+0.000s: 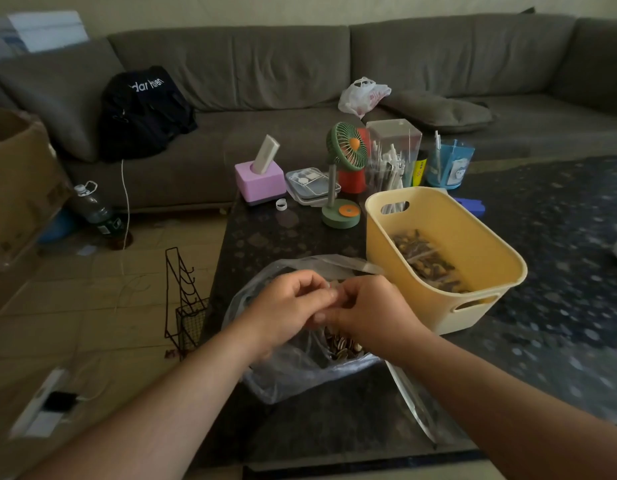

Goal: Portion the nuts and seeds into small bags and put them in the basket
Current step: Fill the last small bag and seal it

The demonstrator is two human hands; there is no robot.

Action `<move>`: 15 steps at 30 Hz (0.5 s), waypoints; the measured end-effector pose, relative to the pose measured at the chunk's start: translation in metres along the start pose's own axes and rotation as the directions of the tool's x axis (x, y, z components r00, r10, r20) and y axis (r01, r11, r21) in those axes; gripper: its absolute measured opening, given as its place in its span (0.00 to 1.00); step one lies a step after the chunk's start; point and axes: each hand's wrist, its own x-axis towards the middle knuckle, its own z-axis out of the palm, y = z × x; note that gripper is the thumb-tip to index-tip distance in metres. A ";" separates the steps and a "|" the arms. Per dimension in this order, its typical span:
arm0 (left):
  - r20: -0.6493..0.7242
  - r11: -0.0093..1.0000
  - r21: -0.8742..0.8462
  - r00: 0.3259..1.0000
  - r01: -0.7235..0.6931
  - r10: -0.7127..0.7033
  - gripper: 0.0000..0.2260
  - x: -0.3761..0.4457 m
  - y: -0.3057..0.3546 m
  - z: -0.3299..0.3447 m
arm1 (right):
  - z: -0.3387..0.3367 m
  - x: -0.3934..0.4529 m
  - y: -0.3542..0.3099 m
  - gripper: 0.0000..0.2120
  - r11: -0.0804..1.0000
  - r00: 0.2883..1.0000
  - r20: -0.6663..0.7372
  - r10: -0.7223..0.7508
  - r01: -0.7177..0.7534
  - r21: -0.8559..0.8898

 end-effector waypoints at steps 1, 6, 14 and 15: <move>-0.012 1.000 0.018 1.000 -0.003 0.003 0.07 0.001 -0.001 0.000 | -0.001 0.000 0.000 0.09 0.999 1.000 -0.006 -0.016 0.016 -0.029; -0.019 0.998 -0.063 1.000 0.011 -0.012 0.06 0.004 -0.003 -0.008 | -0.010 0.001 -0.002 0.04 0.999 0.999 0.048 0.009 -0.012 0.049; -0.038 0.992 -0.102 0.996 0.071 -0.075 0.06 0.006 -0.001 -0.011 | -0.019 0.002 -0.006 0.10 0.987 0.997 0.011 0.074 -0.075 0.141; -0.022 0.988 -0.136 0.997 0.074 -0.078 0.05 0.005 0.001 -0.009 | -0.019 0.002 -0.006 0.10 0.991 0.998 0.013 0.057 -0.058 0.118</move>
